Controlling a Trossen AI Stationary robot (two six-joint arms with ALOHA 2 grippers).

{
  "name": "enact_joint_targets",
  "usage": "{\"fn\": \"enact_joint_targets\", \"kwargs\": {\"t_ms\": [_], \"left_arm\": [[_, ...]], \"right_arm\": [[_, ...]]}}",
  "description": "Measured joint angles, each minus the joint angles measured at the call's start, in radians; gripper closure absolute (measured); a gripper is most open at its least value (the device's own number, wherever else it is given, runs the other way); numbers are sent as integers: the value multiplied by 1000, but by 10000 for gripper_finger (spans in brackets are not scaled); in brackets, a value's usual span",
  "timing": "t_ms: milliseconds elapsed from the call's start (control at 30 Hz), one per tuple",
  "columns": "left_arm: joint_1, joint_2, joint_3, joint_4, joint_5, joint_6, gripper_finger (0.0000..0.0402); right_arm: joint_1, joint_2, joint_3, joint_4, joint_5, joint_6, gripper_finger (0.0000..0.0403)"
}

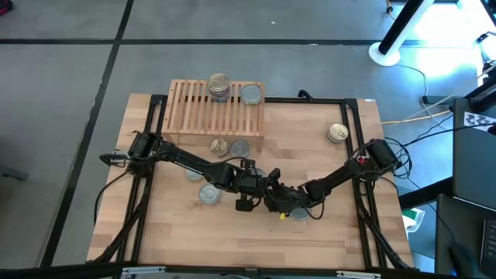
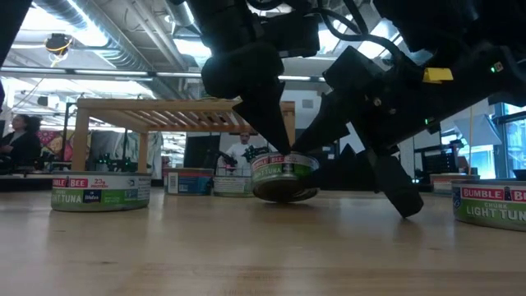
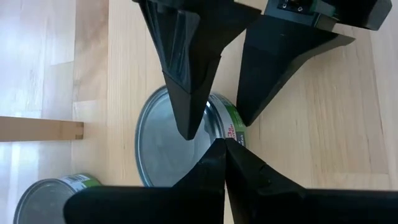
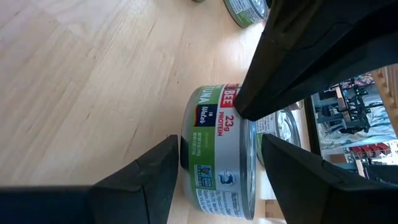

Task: Stack canned seafood by type on shelf
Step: Stack the green tuna can on top of the green tuna can on the shelf

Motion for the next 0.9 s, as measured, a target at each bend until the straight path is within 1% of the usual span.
{"fn": "enact_joint_targets", "kwargs": {"t_ms": [133, 300, 633, 767, 900], "left_arm": [[0, 0, 0, 0, 0, 0, 401], [0, 0, 0, 0, -5, 0, 401], [1, 0, 0, 0, -5, -5, 401], [2, 0, 0, 0, -4, -7, 401], [7, 0, 0, 0, -3, -6, 401]], "right_arm": [[0, 0, 1, -13, 1, 1, 176], [1, 0, 0, -17, 39, 1, 176], [2, 0, 0, -17, 35, 1, 176], [1, 0, 0, -17, -2, -3, 176], [1, 0, 0, -20, -1, -3, 176]]}}
